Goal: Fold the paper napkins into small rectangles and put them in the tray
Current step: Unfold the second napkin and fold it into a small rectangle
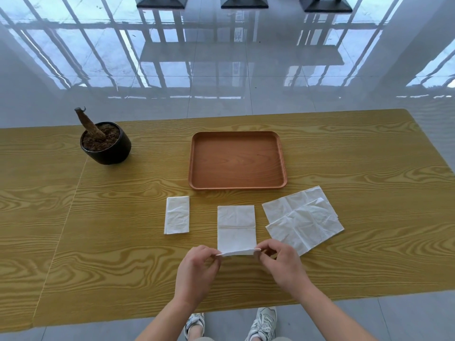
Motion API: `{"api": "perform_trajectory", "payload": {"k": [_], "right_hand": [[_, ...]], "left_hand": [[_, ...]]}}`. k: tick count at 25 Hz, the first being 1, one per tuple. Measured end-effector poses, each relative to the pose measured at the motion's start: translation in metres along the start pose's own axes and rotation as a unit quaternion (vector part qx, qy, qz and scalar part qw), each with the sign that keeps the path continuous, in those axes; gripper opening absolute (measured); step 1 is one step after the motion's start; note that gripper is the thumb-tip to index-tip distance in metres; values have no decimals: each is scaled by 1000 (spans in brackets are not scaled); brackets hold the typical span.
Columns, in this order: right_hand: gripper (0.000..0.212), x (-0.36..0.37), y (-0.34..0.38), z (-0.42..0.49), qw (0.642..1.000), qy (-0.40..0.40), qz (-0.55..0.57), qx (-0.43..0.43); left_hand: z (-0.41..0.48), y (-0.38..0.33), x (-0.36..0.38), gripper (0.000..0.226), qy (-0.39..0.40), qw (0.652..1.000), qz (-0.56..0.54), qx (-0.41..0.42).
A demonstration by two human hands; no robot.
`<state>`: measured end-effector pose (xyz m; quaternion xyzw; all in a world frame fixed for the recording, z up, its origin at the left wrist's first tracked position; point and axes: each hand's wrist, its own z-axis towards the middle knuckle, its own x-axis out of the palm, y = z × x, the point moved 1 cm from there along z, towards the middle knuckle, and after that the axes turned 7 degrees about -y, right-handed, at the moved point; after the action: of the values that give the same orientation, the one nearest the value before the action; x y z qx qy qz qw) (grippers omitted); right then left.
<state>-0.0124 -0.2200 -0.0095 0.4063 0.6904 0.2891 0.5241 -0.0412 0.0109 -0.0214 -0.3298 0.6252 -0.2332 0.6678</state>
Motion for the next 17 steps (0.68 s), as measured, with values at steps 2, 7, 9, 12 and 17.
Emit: {"api": "perform_trajectory", "payload": {"k": [2,7,9,12,17], "right_hand": [[8,2,3,2,1000,-1,-8,1],[12,10,8,15,997,-29,-68,18],[11,13,9,21,994,-47,-94,17],[8,16,11,28,989,-65,-133,10],[5,18,8,33,986,-72,-152,7]], "left_hand": [[1,-1,1,3,2,1000,-10,-28],[11,-4,5,15,1,992,-22,-128],[18,-6,8,16,-3,985,-35,-169],[24,-8,11,17,-11,979,-35,-199],[27,-8,10,5,-20,982,-32,-185]]}}
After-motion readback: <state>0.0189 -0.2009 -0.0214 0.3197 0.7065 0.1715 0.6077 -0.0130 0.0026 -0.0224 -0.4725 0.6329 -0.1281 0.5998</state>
